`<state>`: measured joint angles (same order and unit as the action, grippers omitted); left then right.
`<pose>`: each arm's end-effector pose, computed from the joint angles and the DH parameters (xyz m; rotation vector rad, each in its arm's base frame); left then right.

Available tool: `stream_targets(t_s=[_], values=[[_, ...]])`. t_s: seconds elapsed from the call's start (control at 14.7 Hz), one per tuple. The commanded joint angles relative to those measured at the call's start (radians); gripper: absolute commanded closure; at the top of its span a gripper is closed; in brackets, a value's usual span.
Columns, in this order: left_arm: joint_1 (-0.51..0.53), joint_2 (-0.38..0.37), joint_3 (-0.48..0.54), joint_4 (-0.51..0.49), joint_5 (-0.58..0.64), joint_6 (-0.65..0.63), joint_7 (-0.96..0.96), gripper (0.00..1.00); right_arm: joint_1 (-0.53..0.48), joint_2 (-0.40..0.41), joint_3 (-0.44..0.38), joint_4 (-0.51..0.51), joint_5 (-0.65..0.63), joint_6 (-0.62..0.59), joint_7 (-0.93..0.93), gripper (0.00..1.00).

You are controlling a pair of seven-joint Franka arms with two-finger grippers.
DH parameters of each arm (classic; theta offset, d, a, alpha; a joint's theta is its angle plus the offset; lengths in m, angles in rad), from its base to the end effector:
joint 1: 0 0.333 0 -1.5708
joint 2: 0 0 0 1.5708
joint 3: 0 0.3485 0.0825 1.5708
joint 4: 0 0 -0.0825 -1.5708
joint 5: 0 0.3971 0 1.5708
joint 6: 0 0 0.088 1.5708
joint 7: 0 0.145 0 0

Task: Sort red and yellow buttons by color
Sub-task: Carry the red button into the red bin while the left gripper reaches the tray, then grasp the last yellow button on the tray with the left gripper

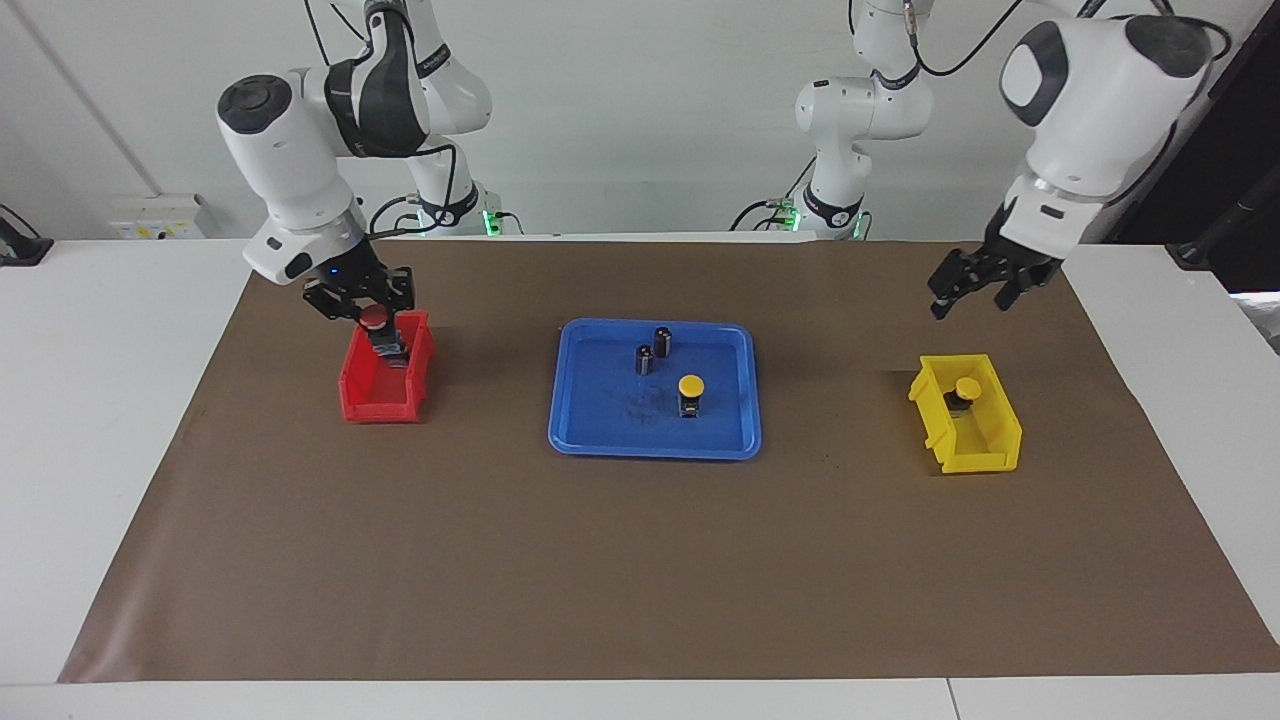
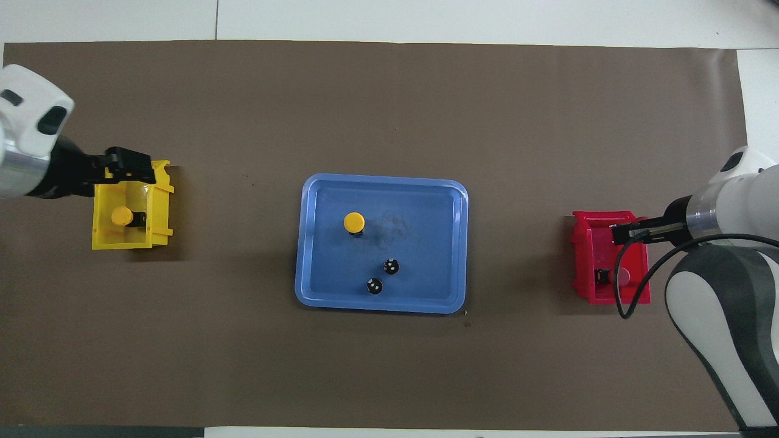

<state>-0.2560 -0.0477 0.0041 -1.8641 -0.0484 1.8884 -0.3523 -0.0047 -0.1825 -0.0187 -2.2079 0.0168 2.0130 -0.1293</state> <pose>0.5500 -0.1470 0.5303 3.0695 0.1749 0.0843 0.4970 -0.0103 0.4444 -3.1183 -0.1544 0.0172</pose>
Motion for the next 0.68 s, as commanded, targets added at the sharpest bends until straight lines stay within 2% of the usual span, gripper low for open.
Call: stream_targets(t_s=[0.0, 0.2, 0.34, 0.61], values=[[-0.168, 0.089, 0.007, -0.049, -0.001, 0.141, -0.178, 0.0, -0.014, 0.024, 0.02, -0.064, 0.009, 0.117, -0.007, 0.88], [-0.31, 0.216, 0.01, -0.046, -0.001, 0.27, -0.345, 0.0, -0.021, 0.057, 0.02, -0.079, 0.009, 0.153, -0.007, 0.88], [-0.367, 0.252, 0.011, -0.043, 0.001, 0.287, -0.381, 0.0, -0.038, 0.063, 0.019, -0.084, 0.008, 0.161, -0.015, 0.88], [-0.408, 0.29, 0.01, -0.032, 0.002, 0.314, -0.407, 0.0, -0.055, 0.095, 0.02, -0.113, 0.008, 0.227, -0.032, 0.88]])
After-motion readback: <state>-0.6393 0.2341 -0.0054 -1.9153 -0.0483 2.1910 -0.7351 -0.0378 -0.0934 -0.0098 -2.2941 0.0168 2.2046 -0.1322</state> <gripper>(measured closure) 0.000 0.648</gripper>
